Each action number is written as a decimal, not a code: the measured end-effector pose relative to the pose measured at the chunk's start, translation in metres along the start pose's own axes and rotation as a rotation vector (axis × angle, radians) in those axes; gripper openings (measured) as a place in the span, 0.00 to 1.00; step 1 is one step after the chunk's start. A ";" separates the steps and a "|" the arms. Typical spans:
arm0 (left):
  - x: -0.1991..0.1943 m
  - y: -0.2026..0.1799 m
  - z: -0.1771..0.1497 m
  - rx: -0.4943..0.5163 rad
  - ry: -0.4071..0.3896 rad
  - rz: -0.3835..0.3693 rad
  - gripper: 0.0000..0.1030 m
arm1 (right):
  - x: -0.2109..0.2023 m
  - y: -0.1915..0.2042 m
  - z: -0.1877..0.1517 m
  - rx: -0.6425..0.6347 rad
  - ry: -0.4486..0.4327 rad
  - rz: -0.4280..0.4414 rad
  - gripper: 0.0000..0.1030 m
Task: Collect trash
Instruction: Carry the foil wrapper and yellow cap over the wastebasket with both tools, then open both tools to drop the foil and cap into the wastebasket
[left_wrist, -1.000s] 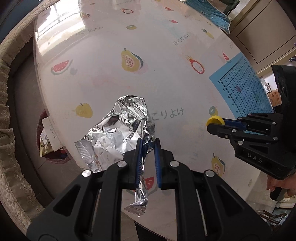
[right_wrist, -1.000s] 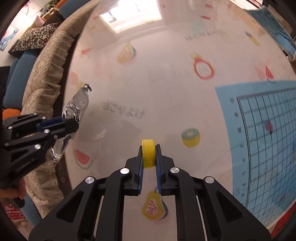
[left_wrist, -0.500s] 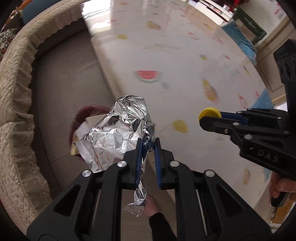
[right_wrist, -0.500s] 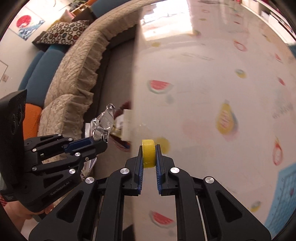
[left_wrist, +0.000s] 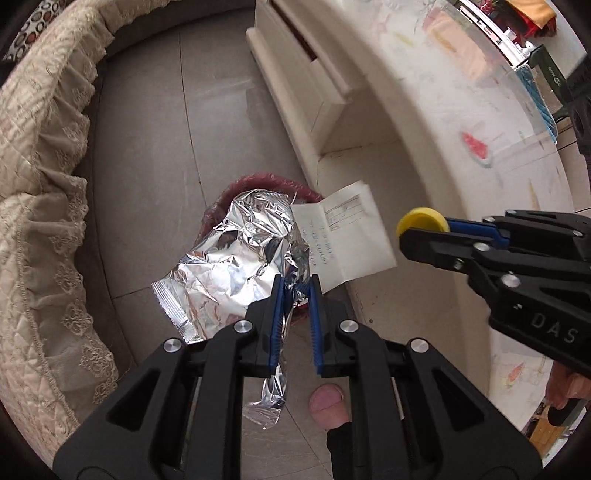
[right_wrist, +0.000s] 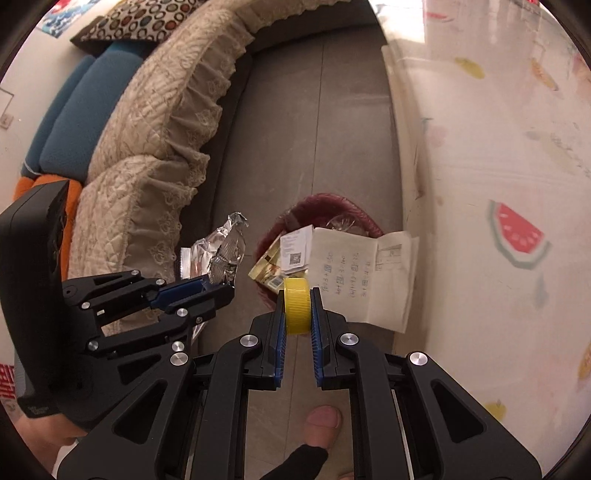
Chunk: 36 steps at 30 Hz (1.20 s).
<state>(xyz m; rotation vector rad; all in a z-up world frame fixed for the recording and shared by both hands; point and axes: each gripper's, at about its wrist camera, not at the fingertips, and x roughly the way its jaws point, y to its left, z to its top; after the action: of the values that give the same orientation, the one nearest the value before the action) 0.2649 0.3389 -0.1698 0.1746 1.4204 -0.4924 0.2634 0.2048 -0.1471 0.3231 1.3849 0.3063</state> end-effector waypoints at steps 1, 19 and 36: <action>0.006 0.005 0.001 -0.001 0.008 -0.005 0.11 | 0.007 0.001 0.003 0.003 0.004 -0.001 0.12; 0.049 0.036 0.013 -0.046 0.056 -0.022 0.47 | 0.042 0.004 0.043 -0.005 0.003 -0.024 0.27; 0.003 0.012 0.012 -0.025 -0.030 0.023 0.52 | -0.023 -0.012 0.034 0.012 -0.075 -0.002 0.36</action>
<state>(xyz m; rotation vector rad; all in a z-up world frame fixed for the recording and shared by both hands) 0.2810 0.3436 -0.1723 0.1629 1.3931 -0.4560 0.2935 0.1829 -0.1256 0.3398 1.3138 0.2822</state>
